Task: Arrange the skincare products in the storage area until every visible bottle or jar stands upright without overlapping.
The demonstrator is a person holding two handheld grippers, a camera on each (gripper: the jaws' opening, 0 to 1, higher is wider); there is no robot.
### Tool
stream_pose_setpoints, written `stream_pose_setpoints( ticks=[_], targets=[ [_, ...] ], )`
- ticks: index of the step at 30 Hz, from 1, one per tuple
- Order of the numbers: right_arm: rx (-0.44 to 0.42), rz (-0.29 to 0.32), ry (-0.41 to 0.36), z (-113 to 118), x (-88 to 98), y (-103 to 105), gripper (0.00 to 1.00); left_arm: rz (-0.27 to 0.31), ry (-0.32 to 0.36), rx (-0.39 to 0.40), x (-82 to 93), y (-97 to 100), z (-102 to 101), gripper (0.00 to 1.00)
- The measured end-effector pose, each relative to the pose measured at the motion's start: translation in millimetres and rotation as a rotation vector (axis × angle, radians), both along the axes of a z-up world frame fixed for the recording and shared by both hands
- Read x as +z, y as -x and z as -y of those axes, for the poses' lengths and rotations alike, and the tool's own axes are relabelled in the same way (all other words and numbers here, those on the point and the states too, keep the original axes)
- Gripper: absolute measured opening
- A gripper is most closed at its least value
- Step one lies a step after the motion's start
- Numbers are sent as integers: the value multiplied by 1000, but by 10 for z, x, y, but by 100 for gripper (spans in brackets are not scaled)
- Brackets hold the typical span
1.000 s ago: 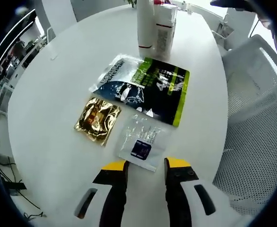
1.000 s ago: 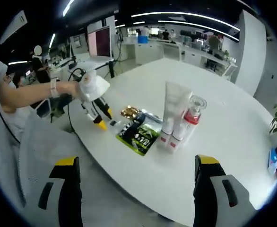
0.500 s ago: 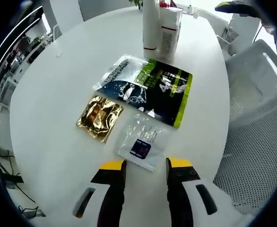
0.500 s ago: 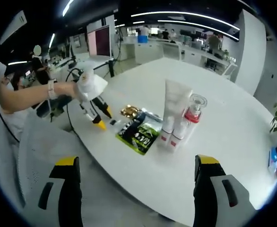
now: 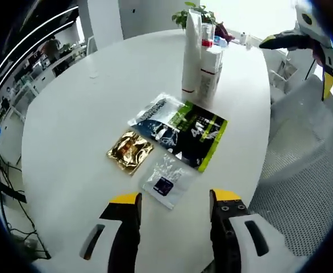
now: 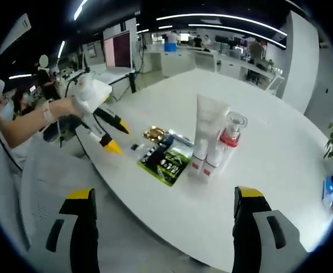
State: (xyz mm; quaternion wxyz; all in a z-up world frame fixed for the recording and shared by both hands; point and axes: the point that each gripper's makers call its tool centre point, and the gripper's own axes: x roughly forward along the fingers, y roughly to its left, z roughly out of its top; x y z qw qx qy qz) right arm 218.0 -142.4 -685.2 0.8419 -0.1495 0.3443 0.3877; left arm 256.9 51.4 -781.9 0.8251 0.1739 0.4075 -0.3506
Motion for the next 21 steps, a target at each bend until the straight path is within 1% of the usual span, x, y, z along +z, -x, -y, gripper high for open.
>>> stream_pose_setpoints(
  ticks=[2,3,4,5,7,8,10,11,13,16,20,21],
  targets=[
    [3,0,1,-8,-3,-4,100,22,38,16,124,31,54,57],
    [4,0,0,-12,-2,-7,100,51,66,35,216,29,91,58],
    [6,-1,0,-20,-2,-6,100,67,82,43,273,30,107,59],
    [8,-1,0,-25,-2,-6,100,78,99,53,301,10,104,61],
    [14,-2,2,-36,-7,-3,100,97,140,91,432,17,115,66],
    [17,-2,2,-39,-8,-1,100,102,148,96,475,31,116,69],
    [18,-3,3,-40,-11,2,100,108,218,86,630,92,212,72],
    [19,-3,4,-39,-11,3,100,115,241,80,717,131,242,73],
    [18,-1,6,-31,-9,0,100,143,245,102,826,142,211,75],
    [13,1,4,-22,1,8,100,175,247,130,934,164,168,76],
    [11,5,9,-6,7,18,100,198,267,140,1067,234,192,84],
    [9,7,10,-1,10,20,100,205,283,143,1119,261,209,86]
  ],
)
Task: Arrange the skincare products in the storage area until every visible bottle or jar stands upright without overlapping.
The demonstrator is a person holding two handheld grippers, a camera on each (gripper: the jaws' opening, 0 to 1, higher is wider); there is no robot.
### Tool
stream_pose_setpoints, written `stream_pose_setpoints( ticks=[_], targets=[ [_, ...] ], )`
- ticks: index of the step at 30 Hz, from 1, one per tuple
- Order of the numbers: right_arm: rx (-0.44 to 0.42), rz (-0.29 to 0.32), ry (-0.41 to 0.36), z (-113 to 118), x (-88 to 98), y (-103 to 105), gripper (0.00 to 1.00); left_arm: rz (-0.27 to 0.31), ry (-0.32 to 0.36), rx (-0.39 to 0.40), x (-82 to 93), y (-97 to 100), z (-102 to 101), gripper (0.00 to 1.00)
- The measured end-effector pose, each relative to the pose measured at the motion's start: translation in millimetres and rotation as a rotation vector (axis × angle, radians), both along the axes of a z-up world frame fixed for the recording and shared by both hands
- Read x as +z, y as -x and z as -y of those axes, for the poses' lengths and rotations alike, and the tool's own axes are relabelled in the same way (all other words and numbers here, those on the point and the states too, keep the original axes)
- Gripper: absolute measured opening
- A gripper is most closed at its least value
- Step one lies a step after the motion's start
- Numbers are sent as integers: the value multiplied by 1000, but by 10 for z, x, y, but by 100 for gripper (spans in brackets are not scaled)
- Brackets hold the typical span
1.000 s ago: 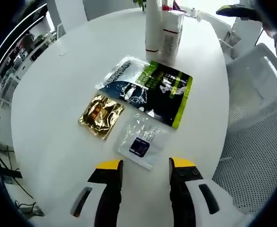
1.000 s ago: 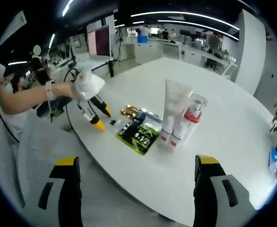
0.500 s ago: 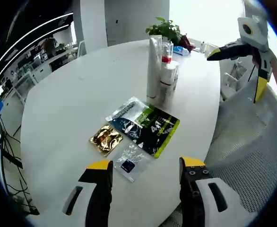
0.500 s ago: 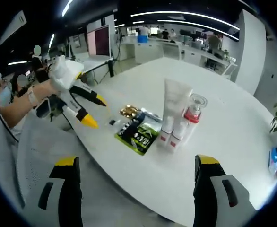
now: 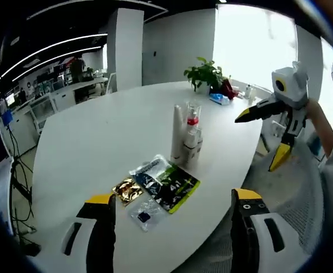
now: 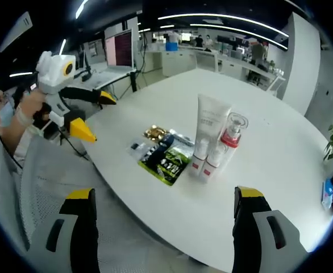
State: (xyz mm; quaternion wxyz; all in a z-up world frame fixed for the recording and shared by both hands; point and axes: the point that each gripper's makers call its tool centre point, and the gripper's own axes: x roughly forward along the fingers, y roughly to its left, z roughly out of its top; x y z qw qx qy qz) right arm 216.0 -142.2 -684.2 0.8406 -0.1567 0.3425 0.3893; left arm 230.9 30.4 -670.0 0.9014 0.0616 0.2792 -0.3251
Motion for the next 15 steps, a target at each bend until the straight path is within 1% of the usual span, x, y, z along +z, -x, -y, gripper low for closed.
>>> stream_pose_setpoints(
  ticks=[2,4,8,11,14,15],
  targets=[
    [-6,2,1,8,2,-1,100,21,23,24,78,10,1,90],
    [-15,5,3,22,1,-14,100,31,29,29,117,36,9,94],
    [-15,6,7,13,-6,16,100,45,23,26,154,99,8,91],
    [-14,12,9,4,-4,28,100,60,49,53,201,95,-26,95],
    [-20,16,11,1,3,38,100,58,46,60,182,101,-47,98],
    [-26,21,10,4,10,40,100,55,41,57,180,132,-51,98]
  ],
)
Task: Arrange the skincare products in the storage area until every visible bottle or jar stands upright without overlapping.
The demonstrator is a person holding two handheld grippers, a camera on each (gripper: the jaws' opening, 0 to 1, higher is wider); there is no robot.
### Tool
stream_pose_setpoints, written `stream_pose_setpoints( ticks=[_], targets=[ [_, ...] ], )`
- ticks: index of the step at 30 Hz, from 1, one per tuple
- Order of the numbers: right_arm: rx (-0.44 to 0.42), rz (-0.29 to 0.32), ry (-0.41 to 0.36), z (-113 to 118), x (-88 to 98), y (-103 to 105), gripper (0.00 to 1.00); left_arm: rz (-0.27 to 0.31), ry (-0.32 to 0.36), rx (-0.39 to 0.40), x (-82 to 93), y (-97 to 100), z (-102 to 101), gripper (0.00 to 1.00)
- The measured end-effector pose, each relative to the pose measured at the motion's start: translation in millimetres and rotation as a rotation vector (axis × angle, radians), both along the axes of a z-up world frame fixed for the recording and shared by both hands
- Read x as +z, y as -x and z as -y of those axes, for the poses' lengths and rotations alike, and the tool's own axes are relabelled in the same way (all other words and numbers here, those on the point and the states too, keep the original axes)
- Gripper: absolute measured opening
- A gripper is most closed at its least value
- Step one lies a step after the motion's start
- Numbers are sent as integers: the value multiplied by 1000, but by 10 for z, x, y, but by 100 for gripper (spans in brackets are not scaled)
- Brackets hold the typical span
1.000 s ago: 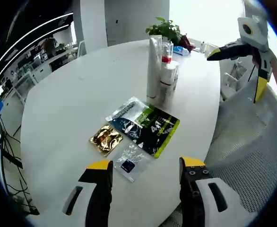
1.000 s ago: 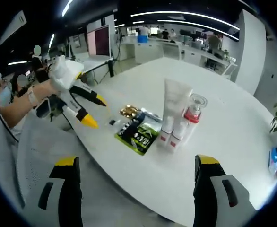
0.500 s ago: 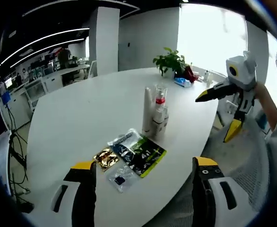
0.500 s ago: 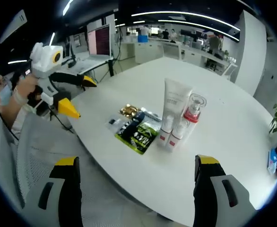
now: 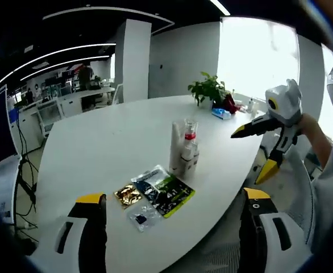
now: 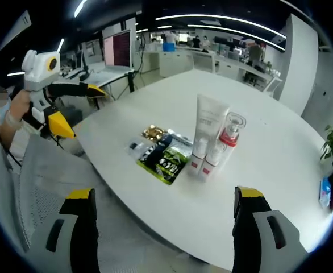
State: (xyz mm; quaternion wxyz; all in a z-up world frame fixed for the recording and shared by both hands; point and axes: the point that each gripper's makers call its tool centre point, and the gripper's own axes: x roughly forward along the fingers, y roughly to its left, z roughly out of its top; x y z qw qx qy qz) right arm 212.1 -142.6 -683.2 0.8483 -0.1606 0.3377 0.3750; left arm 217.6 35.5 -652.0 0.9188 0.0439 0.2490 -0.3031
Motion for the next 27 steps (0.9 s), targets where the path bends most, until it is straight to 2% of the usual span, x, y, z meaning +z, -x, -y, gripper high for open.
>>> stream_pose_setpoints(
  ticks=[3,12,20,27],
  targets=[
    [-9,6,4,9,5,10,100,-4,-12,1,7,90,-29,99],
    [-57,33,9,31,36,43,100,-22,-11,24,11,181,-138,99],
    [-55,66,23,-14,75,62,100,-18,-4,28,60,259,-196,99],
    [-54,74,18,-61,67,75,100,-33,-23,52,-2,297,-301,99]
  ],
)
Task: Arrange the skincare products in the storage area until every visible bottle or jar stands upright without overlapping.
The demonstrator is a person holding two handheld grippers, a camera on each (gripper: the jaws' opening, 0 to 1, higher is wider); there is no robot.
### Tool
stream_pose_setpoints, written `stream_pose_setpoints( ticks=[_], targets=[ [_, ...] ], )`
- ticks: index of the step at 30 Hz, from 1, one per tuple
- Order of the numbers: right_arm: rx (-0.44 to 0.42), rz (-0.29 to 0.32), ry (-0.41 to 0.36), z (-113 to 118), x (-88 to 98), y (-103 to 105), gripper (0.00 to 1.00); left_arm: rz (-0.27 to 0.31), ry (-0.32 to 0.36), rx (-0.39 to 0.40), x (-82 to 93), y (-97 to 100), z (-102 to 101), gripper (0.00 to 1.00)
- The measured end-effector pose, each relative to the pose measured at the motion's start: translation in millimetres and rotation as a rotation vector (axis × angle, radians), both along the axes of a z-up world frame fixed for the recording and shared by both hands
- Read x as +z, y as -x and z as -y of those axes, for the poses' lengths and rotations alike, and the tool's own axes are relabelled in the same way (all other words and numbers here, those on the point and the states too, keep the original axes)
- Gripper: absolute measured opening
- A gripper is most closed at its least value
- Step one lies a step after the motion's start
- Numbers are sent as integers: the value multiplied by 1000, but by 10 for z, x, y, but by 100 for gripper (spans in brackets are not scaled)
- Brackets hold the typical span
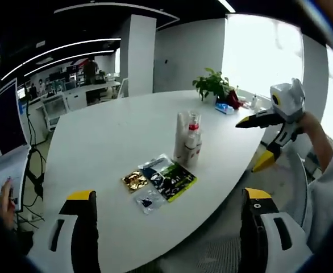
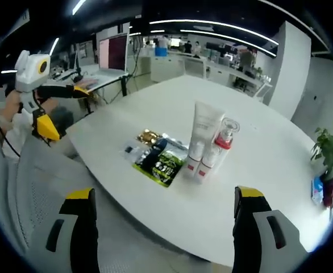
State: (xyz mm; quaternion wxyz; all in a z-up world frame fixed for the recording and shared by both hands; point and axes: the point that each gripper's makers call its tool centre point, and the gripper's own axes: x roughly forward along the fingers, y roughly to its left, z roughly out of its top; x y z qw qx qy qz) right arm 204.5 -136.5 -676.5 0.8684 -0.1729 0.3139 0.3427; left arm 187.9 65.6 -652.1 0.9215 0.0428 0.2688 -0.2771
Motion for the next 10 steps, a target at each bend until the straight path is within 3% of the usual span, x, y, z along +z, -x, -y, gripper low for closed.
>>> stream_pose_setpoints(
  ticks=[10],
  targets=[
    [2,7,-2,-45,-13,-1,100,0,-2,18,-1,33,-81,99]
  ],
)
